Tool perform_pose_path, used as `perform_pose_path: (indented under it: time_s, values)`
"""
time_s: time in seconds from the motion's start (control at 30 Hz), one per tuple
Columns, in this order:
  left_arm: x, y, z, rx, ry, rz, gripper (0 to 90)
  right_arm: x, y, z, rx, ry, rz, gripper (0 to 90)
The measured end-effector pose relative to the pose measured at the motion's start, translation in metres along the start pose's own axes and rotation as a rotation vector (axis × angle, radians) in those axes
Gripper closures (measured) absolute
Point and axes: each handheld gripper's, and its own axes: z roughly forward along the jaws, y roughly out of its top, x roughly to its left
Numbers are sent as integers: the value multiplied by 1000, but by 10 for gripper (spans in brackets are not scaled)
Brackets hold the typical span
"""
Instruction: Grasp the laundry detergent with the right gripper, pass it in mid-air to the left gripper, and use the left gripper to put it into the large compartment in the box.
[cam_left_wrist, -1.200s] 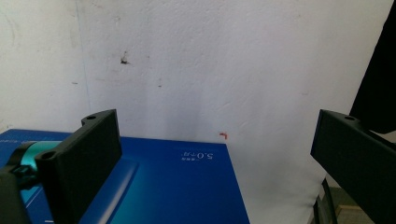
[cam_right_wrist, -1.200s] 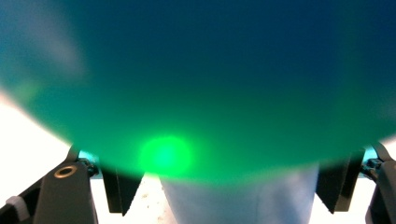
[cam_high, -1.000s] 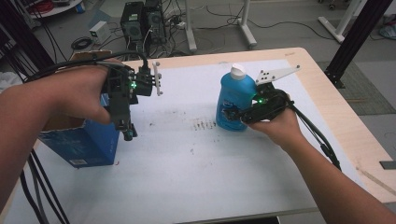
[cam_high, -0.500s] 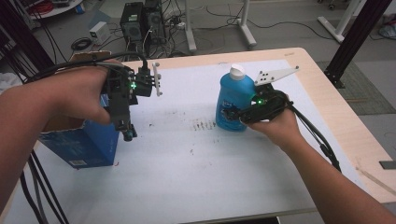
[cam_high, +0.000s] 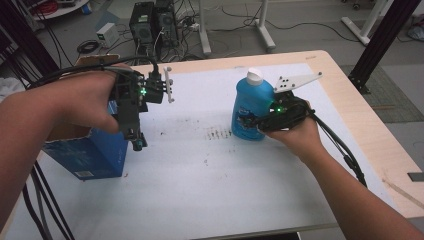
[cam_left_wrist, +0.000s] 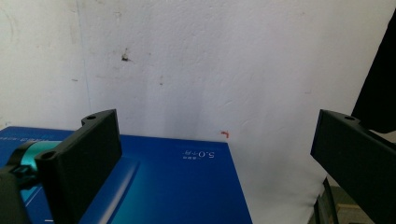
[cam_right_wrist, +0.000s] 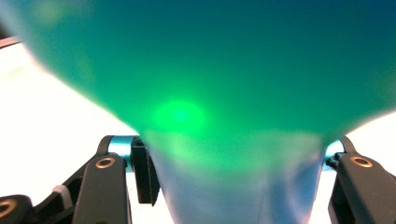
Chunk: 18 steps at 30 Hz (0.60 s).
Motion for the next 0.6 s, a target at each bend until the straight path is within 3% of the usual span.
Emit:
perform_pose_path:
  time_s: [0.33,0.6]
  values:
    - [0,2,0,-1,-1,7,17,3,0,-2,0,-15,-60,450]
    - [0,4,-3,-20,-7,4,17,17,12,-16,-14,36,-115,456]
